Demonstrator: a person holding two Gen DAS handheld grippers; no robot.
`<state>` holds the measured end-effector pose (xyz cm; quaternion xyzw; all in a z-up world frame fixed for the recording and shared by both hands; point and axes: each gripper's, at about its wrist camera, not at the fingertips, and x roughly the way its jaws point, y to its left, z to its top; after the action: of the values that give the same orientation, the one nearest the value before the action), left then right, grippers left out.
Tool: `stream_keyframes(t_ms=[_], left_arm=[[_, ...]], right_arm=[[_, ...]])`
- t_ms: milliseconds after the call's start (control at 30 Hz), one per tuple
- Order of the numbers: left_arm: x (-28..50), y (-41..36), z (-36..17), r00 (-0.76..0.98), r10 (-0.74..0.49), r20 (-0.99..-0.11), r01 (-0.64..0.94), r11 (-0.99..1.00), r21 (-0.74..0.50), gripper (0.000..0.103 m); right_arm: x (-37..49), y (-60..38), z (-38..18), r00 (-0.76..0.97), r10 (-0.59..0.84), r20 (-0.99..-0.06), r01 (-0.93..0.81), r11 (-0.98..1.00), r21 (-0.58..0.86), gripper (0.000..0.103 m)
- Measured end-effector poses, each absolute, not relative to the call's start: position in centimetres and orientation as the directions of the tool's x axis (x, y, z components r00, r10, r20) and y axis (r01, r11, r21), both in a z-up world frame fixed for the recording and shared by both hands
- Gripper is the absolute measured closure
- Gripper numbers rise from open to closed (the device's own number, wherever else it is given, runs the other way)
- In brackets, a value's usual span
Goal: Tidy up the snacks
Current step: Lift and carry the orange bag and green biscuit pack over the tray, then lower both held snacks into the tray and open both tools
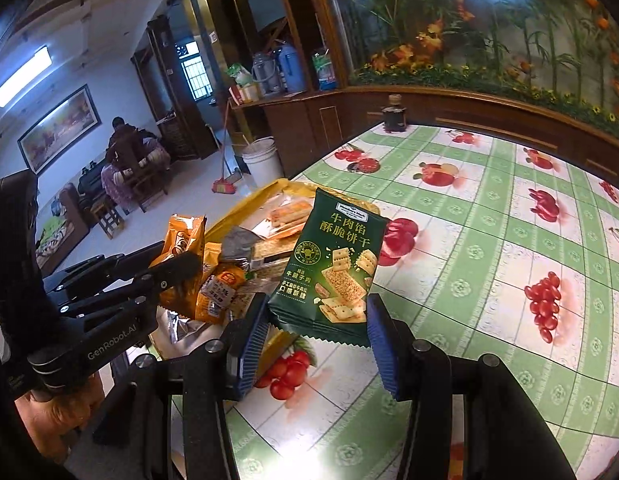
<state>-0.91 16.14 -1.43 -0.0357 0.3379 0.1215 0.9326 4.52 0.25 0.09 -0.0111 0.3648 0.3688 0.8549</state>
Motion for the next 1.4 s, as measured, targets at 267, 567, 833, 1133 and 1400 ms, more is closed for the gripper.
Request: stream_keyframes(t_ms=[267,567,833,1133,1400], left_arm=[[-1.5,18.0,-1.8,0.737,0.209,-0.642,-0.275,0.961,-0.004,0.069],[-1.9,19.6,-2.4,0.726,0.226,-0.649,-0.306,0.952,-0.011,0.069],[-1.6,20.6,-3.0,0.711,0.234,-0.663,-0.321,0.947,-0.010,0.069],[-0.9,21.2,-4.0,0.689,0.235,-0.686,-0.330,0.944,-0.008,0.069],[0.2,20.7,-4.1,0.686,0.227,-0.692,-0.315,0.949,-0.001,0.069]], right_arm=[[5.2,4.1,0.6,0.442,0.635,-0.634,-0.672,0.702,0.236,0.054],[6.2,6.5,0.8,0.433,0.638,-0.637,-0.685,0.692,0.228,0.054],[7.8,8.2,0.0,0.425,0.623,-0.656,-0.688,0.693,0.213,0.054],[10.2,9.8,-1.1,0.419,0.600,-0.682,-0.681,0.704,0.201,0.054],[11.3,10.6,-2.0,0.406,0.593,-0.695,-0.681,0.704,0.202,0.054]])
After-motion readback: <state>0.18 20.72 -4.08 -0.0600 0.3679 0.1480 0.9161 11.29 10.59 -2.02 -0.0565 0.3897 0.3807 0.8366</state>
